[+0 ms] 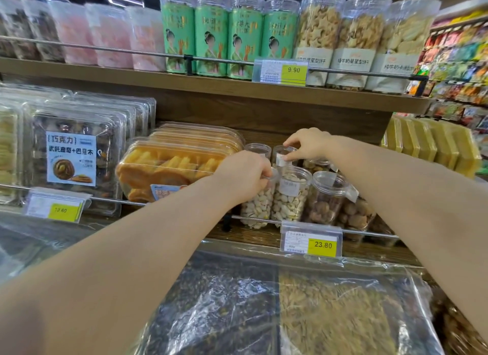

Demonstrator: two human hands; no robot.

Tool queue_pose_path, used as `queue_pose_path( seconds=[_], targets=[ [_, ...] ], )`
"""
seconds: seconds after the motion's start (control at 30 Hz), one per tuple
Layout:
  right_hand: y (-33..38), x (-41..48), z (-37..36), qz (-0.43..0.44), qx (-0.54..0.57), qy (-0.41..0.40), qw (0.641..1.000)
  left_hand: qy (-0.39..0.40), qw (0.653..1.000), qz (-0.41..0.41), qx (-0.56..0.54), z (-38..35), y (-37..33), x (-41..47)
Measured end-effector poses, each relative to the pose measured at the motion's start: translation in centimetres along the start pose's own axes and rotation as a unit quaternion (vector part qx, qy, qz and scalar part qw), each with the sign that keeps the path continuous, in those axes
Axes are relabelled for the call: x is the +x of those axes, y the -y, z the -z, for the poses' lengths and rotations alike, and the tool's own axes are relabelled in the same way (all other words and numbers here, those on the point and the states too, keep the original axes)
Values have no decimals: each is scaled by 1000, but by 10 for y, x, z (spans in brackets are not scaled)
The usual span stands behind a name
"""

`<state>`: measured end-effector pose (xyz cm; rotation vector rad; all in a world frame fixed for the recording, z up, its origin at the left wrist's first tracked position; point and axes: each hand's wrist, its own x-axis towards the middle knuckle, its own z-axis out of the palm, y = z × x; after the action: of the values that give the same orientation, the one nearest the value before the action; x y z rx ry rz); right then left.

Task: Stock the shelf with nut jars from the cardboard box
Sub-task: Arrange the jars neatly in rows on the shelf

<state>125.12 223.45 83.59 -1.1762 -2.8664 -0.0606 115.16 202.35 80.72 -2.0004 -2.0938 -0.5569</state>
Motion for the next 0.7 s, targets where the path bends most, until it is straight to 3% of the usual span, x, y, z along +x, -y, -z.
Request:
queue_pose_path(
  seconds=[0.53,0.7],
  targets=[
    [7,-28,-2,20,-9,-58,998,34,999,14,-31,6,1,-5],
    [32,-59,6,60,53,-95,992,-58,997,-11,-50,9,-1,-37]
  ],
)
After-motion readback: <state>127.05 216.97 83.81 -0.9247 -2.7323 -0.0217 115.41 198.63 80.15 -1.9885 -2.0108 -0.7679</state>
